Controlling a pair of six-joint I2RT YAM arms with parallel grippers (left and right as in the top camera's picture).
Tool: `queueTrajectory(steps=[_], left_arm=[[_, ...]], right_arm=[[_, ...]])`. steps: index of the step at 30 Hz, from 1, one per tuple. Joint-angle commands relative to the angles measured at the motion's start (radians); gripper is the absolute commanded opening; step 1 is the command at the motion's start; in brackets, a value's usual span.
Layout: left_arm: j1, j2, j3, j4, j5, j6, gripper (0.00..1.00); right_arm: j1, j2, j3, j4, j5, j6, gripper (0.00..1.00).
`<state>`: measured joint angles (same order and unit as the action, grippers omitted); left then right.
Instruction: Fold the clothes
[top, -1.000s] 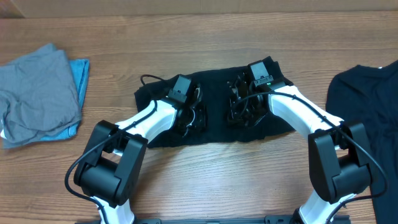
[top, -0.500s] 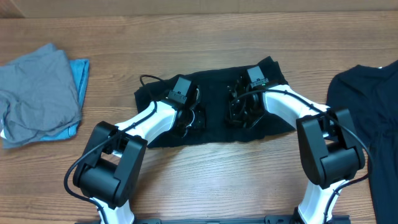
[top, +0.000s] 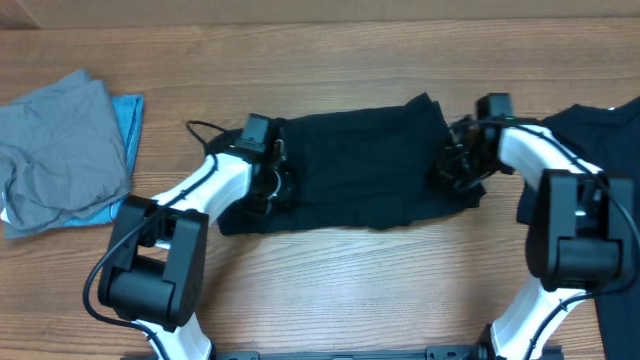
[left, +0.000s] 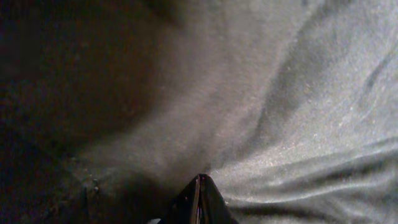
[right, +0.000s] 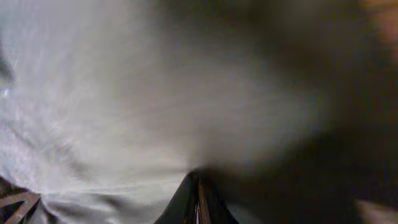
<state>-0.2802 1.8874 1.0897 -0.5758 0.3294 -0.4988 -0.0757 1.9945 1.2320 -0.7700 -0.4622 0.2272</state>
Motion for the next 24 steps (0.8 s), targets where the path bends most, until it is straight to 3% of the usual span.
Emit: queueTrajectory(steps=[1,11,16,24], left_arm=[[0.085,0.021,-0.007,-0.016,-0.126,0.048,0.04],[0.064,-0.031,0.248,-0.13,0.003,0.057,0.04],[0.034,-0.024,0.277,-0.084,0.048,0.038,0.09],[-0.017,0.083,0.274,-0.024,0.037,0.038,0.09]], right_arm=[[-0.047,0.003,0.044,-0.003,0.017,-0.022,0.04],[-0.018,-0.08,0.244,-0.143,-0.063,-0.052,0.04],[0.045,-0.102,0.249,-0.108,-0.207,-0.051,0.04],[0.234,-0.034,0.234,-0.005,-0.133,-0.043,0.04]])
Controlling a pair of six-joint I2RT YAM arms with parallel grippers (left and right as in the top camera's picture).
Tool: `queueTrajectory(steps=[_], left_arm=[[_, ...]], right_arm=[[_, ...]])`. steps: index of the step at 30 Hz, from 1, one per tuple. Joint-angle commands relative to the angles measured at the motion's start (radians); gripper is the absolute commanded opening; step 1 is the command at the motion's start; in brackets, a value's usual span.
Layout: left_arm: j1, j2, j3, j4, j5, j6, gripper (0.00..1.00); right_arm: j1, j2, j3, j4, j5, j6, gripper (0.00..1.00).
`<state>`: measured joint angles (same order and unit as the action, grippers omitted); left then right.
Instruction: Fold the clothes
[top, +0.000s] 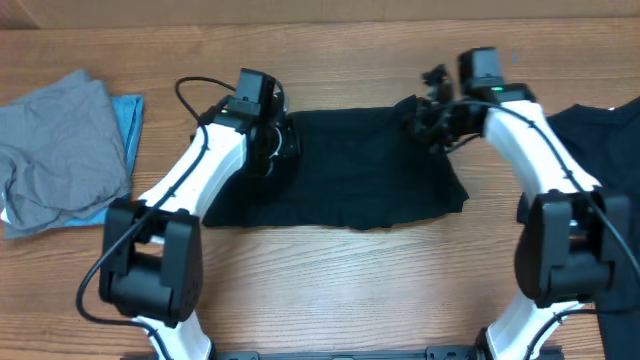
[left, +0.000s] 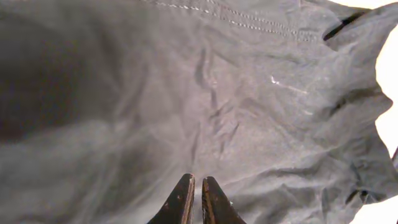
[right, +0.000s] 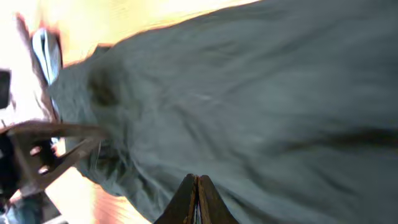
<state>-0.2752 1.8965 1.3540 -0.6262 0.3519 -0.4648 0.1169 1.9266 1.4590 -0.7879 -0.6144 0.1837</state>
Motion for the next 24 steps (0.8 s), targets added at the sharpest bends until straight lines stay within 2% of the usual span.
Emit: queueTrajectory(steps=[1,5,8,12,20,24], left_arm=[[-0.032,0.121,0.01,0.056,0.011,0.004,0.05],[-0.033,0.185,0.01,0.084,0.011,-0.015,0.04],[-0.029,0.22,0.01,0.082,-0.019,-0.014,0.04],[-0.029,0.226,0.01,0.074,-0.075,-0.006,0.04],[-0.023,0.226,0.01,0.063,-0.075,0.024,0.04],[-0.023,0.225,0.013,0.062,-0.1,0.047,0.04]], right_arm=[[0.086,0.061,0.005,0.042,0.039,0.0,0.04],[0.163,0.126,0.005,0.087,0.084,0.006,0.04],[0.198,0.181,0.004,0.107,0.22,0.061,0.04],[0.201,0.243,0.004,0.13,0.24,0.06,0.04],[0.117,0.284,0.005,0.085,0.378,0.088,0.04],[0.061,0.284,0.005,0.084,0.386,0.09,0.04]])
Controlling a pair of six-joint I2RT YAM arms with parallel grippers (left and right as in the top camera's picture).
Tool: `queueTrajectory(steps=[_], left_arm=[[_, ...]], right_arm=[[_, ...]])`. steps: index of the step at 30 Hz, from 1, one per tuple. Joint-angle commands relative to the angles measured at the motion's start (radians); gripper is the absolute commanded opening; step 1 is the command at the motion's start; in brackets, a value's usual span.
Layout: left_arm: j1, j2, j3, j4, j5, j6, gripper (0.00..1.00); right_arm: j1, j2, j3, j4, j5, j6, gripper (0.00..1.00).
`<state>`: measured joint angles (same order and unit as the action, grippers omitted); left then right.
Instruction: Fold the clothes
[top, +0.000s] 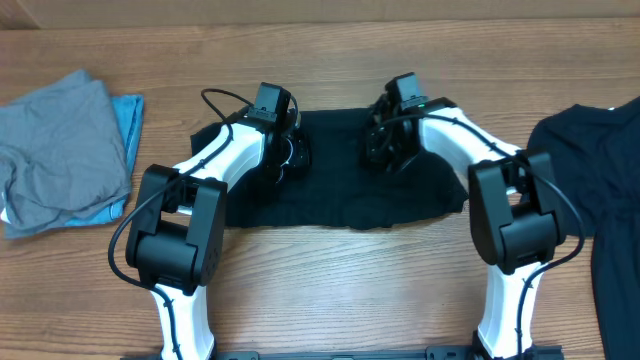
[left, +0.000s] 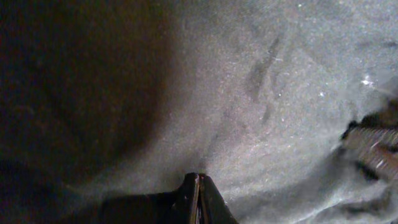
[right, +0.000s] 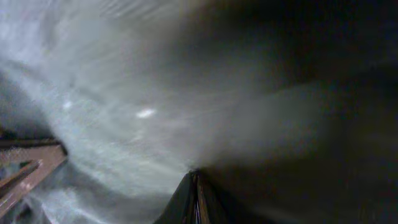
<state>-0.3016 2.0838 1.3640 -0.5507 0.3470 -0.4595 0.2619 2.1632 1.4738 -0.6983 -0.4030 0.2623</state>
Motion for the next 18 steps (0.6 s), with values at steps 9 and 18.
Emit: queueTrajectory(steps=[9,18], left_arm=[[0.006,0.028,0.139,-0.068,-0.115,0.041,0.04],[0.007,0.03,0.234,-0.104,-0.367,-0.027,0.07]], right_arm=[[-0.073,0.048,-0.01,0.06,0.174,0.0,0.04],[-0.072,0.048,-0.01,0.08,0.174,0.0,0.05]])
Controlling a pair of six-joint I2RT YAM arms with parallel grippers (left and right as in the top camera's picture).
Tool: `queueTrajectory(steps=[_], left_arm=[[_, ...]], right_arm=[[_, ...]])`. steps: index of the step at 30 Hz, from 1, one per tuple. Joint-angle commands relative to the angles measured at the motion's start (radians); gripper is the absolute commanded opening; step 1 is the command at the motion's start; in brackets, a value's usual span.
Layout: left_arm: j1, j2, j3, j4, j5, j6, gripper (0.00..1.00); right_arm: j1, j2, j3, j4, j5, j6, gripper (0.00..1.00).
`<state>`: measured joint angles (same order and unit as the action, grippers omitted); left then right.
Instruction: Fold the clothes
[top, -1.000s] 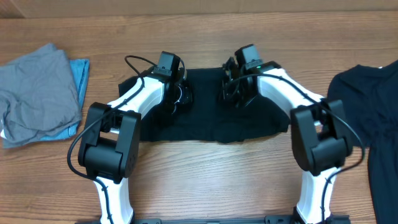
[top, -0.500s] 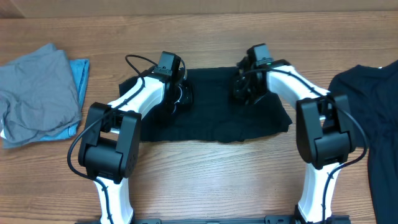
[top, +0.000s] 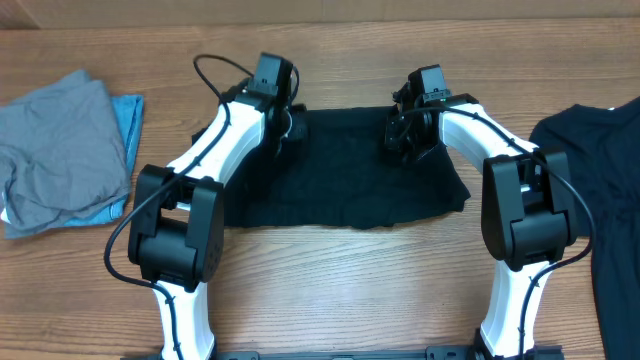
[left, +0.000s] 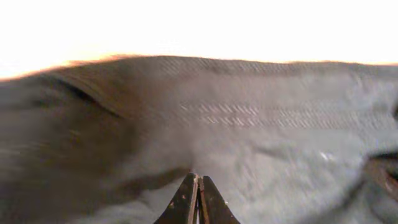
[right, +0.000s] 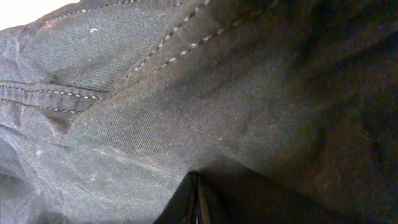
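Note:
A black garment lies flat in a rough rectangle at the middle of the wooden table. My left gripper is at its far left edge, and my right gripper at its far right part. In the left wrist view the left gripper is shut, tips together just over the stitched hem. The right wrist view has the right gripper shut over dark cloth with a seam. No cloth shows between either pair of jaws.
A folded grey garment rests on a blue one at the far left. Another black garment lies at the right edge, running down toward the front. Both arms reach in from the front edge.
Both grippers have moved from the garment's middle toward its far edge, the left one up-left and the right one to the right. Both remain shut. The garment's outline looks unchanged.
At first both grippers were shut low on the garment's left and right sides. Then they were at its far corners, the left jaws slightly apart and the cloth lying flatter. Then both were shut nearer the middle, and now they are by the far edge.

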<state>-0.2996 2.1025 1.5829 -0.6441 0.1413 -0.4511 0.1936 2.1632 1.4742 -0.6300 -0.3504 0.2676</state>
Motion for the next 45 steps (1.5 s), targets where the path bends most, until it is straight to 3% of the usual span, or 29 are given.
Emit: queueTrajectory(steps=[1,7,18,24,31,35,45], left_arm=[[0.005,0.011,0.013,-0.011,-0.173,-0.035,0.07],[0.011,0.03,-0.01,-0.01,-0.31,-0.035,0.06],[0.04,0.113,-0.008,0.003,-0.309,-0.035,0.04],[0.04,0.104,0.062,-0.04,-0.298,-0.02,0.04],[0.025,0.104,0.176,-0.084,-0.123,-0.021,0.04],[0.01,0.104,0.18,-0.058,-0.04,-0.021,0.04],[-0.004,0.104,0.165,-0.062,-0.05,-0.02,0.04]], right_arm=[[-0.004,0.048,-0.01,0.014,0.121,-0.005,0.05],[-0.004,0.048,-0.011,0.016,0.122,-0.005,0.06],[-0.004,0.039,-0.003,0.007,0.122,-0.005,0.04],[-0.004,-0.057,0.053,-0.034,0.105,-0.005,0.04],[0.04,-0.138,0.063,0.051,-0.071,-0.008,0.04],[0.082,-0.107,0.059,0.082,-0.07,-0.008,0.04],[0.134,0.01,0.057,0.158,0.1,-0.006,0.04]])
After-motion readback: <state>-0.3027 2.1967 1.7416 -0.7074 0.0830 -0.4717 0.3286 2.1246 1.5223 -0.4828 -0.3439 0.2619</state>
